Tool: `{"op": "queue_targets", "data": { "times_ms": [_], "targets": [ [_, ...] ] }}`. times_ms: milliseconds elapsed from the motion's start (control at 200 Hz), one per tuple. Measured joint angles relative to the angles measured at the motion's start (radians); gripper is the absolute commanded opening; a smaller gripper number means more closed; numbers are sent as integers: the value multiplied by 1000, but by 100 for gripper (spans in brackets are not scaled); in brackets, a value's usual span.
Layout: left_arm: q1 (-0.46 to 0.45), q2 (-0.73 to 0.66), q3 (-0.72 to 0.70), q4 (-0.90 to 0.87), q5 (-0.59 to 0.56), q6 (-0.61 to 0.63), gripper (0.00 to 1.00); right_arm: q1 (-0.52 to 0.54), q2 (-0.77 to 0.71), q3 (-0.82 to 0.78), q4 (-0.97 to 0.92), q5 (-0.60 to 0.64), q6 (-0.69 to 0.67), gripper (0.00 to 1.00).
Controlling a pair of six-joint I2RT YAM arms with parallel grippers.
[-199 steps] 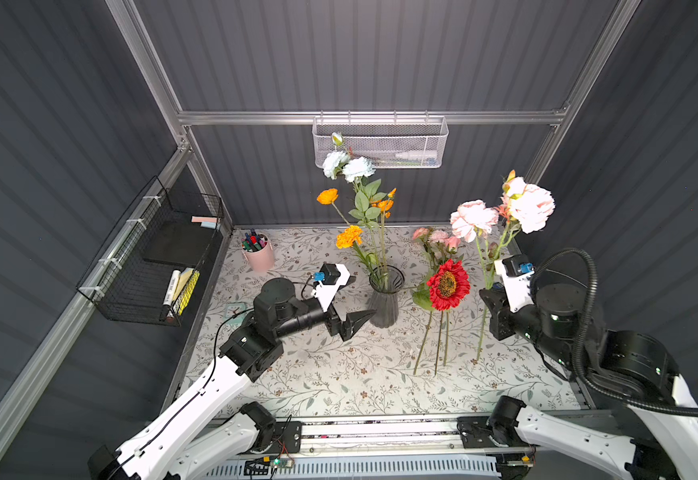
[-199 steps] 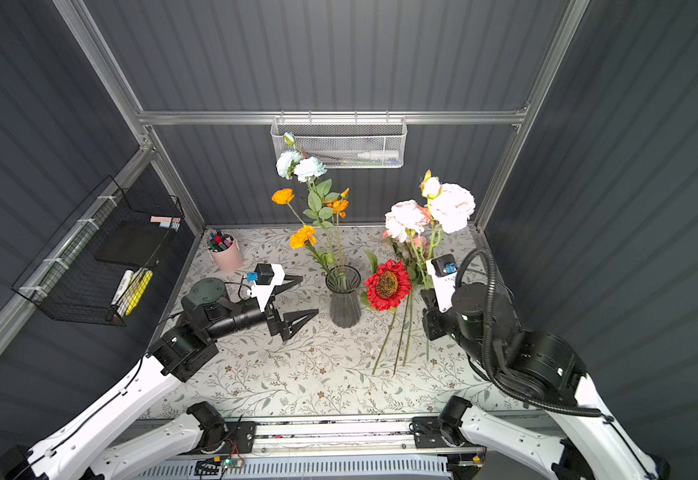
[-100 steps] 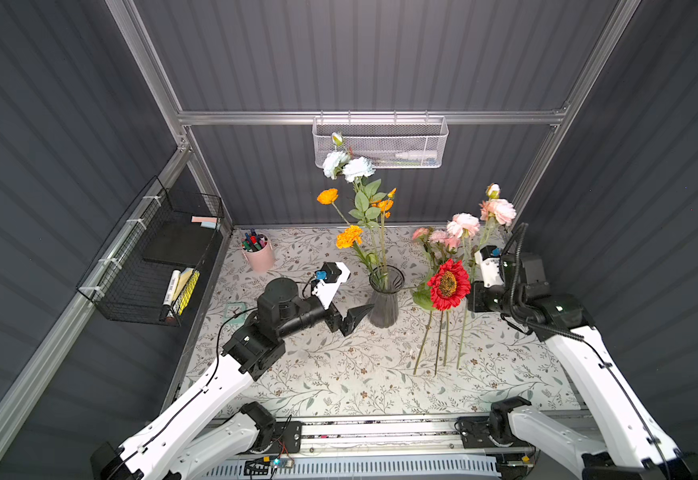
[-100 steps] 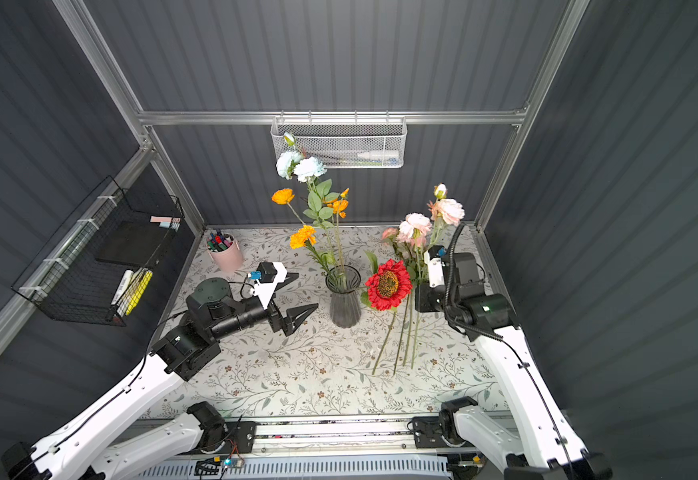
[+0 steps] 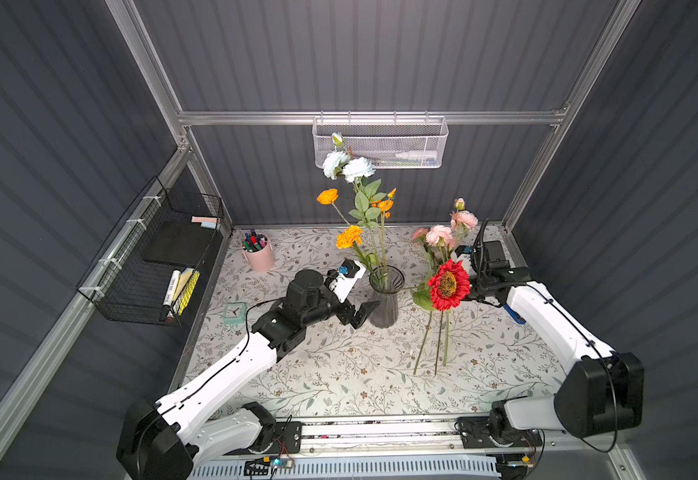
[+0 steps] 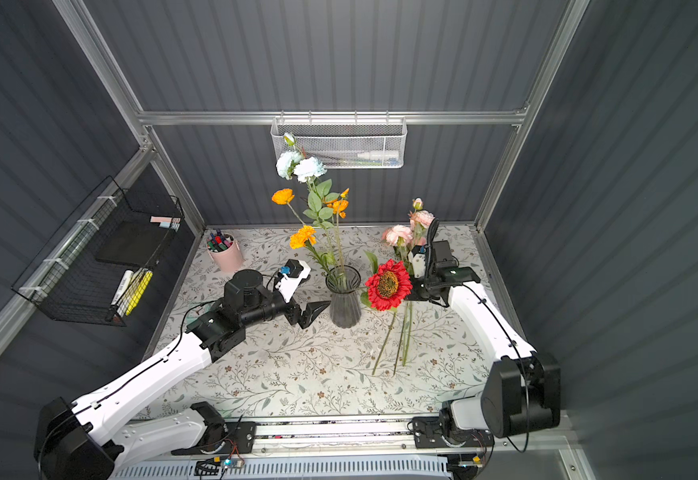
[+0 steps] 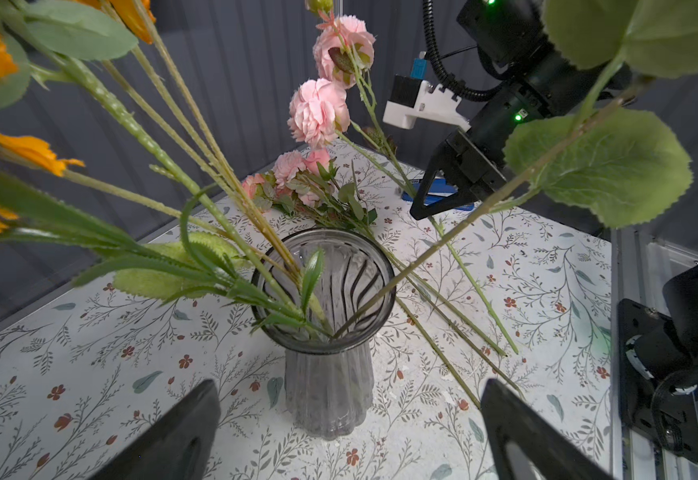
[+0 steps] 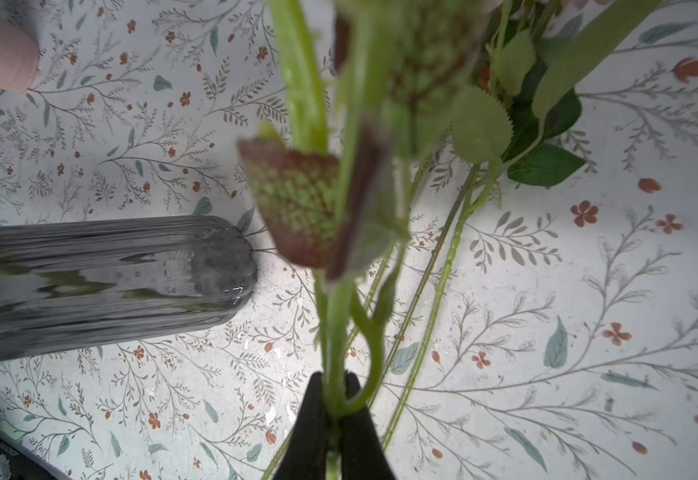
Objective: Pick out pink flowers from the vase
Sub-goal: Place the flower at the center of the board.
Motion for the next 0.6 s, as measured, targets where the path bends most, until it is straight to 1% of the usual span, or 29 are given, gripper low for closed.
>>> {"op": "queue_targets", "data": {
  "times_ms": [140, 325, 495, 600],
  "targets": [
    [0, 26, 0, 16, -2, 9, 99, -10, 96, 1, 30, -19, -10, 0],
    [0, 50, 0, 42, -2, 17, 99, -13, 180, 27, 58, -37, -21, 0],
    [0, 68, 0, 56, 7, 17, 100, -13, 253, 74, 79, -5, -24, 1],
    [0, 70, 0, 63, 43, 25, 99, -13, 300, 95, 83, 11, -22, 1]
  ]
}}
